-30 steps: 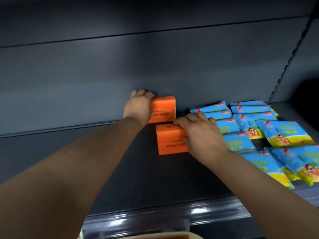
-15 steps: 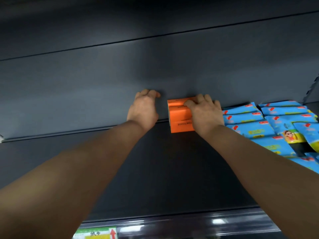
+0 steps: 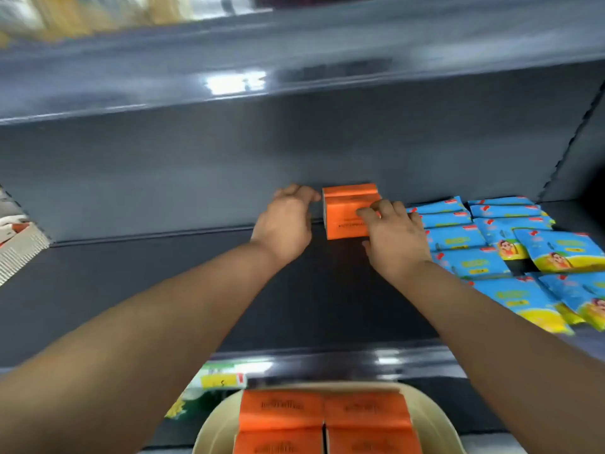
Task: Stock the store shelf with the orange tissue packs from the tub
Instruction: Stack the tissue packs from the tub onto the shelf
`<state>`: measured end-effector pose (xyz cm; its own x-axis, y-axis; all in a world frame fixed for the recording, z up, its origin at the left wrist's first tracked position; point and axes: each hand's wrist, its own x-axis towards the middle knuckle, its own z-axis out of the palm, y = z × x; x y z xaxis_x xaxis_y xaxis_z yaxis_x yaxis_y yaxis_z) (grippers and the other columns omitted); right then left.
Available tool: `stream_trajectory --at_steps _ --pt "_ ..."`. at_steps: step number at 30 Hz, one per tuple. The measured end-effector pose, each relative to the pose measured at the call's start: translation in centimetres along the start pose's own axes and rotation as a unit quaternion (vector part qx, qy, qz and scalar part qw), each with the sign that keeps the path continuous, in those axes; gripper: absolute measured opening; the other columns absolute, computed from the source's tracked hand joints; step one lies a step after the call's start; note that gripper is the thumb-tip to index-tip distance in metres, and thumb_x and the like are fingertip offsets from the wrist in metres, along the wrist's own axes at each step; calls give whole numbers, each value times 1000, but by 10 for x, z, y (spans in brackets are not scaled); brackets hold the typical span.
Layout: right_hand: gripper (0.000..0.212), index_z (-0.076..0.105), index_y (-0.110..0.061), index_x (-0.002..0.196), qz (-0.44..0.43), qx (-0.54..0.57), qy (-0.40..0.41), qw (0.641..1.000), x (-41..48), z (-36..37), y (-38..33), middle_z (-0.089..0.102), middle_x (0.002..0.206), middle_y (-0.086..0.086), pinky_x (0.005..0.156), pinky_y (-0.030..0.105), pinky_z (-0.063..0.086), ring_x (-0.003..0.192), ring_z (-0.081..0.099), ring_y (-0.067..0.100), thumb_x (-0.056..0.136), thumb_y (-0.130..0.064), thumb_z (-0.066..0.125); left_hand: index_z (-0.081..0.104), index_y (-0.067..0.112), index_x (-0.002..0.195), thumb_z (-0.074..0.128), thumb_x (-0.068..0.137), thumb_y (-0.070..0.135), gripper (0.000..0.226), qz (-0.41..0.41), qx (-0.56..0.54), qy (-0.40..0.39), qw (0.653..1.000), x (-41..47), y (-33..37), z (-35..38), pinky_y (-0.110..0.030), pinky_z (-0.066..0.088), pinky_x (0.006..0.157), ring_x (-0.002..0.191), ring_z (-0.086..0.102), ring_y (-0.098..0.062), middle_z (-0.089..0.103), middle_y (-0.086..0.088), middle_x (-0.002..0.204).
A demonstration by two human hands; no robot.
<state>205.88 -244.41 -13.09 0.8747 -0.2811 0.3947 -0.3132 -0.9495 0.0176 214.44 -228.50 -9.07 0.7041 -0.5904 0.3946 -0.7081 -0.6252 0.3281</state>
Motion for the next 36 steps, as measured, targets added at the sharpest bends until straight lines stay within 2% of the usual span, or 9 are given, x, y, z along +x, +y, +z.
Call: stream_trajectory --at_steps 4,8,10,14,18,21,26,30,36 --pt "49 52 -23 128 -24 46 0 999 -63 -37 -16 50 124 6 90 43 38 117 44 30 81 -26 67 56 13 125 51 88 3 38 16 -3 -16 1000 -56 17 -22 -35 41 99 119 48 -26 55 -9 125" --pt "43 65 -21 113 -61 99 24 993 -136 -55 -36 61 109 4 78 41 44 102 55 31 71 -21 76 59 13 122 57 88 7 35 18 -9 -55 998 -124 29 -26 -34 42 99 117 51 -24 58 -6 123" --pt "39 67 -20 109 -83 123 -1 989 -172 -59 -44 63 106 4 76 40 46 98 58 30 71 -19 76 60 13 120 60 86 8 34 20 -17 -71 997 -157 34 -27 -32 41 97 114 53 -24 60 -6 121" --pt "31 69 -19 103 -99 125 -51 986 -233 -58 -45 65 103 5 79 40 48 99 59 30 73 -19 74 62 14 117 62 86 13 32 15 -20 -111 993 -217 38 -27 -29 40 93 111 54 -22 61 -5 117" --pt "26 65 -28 111 -103 135 -141 975 -274 -53 -43 60 118 -2 100 39 41 114 52 21 86 -31 62 59 18 119 62 88 19 32 10 2 -152 988 -265 31 -27 -31 43 96 116 52 -20 59 -2 122" --pt "24 64 -31 112 -97 156 -167 969 -290 -50 -44 57 121 -7 104 34 37 117 47 14 89 -35 59 58 19 121 60 89 21 32 -13 11 -155 988 -286 24 -29 -29 43 96 118 51 -18 57 1 126" --pt "19 69 -30 104 -90 168 -199 961 -291 -49 -56 59 112 -8 93 29 43 107 51 11 91 -38 58 57 19 122 59 91 19 31 -73 2 -136 988 -299 15 -34 -22 41 89 116 51 -13 56 2 127" --pt "20 70 -31 99 -78 178 -237 952 -288 -49 -62 60 106 -9 87 28 46 101 53 10 85 -44 64 57 20 122 58 92 19 30 -78 7 -141 987 -302 13 -34 -21 42 84 110 54 -13 55 1 127" --pt "14 69 -30 89 -76 157 -199 964 -291 -49 -69 60 98 -12 78 25 43 97 53 9 88 -41 60 58 18 122 57 92 19 30 -57 -3 -157 986 -303 21 -23 -28 43 93 113 53 -16 56 0 125"
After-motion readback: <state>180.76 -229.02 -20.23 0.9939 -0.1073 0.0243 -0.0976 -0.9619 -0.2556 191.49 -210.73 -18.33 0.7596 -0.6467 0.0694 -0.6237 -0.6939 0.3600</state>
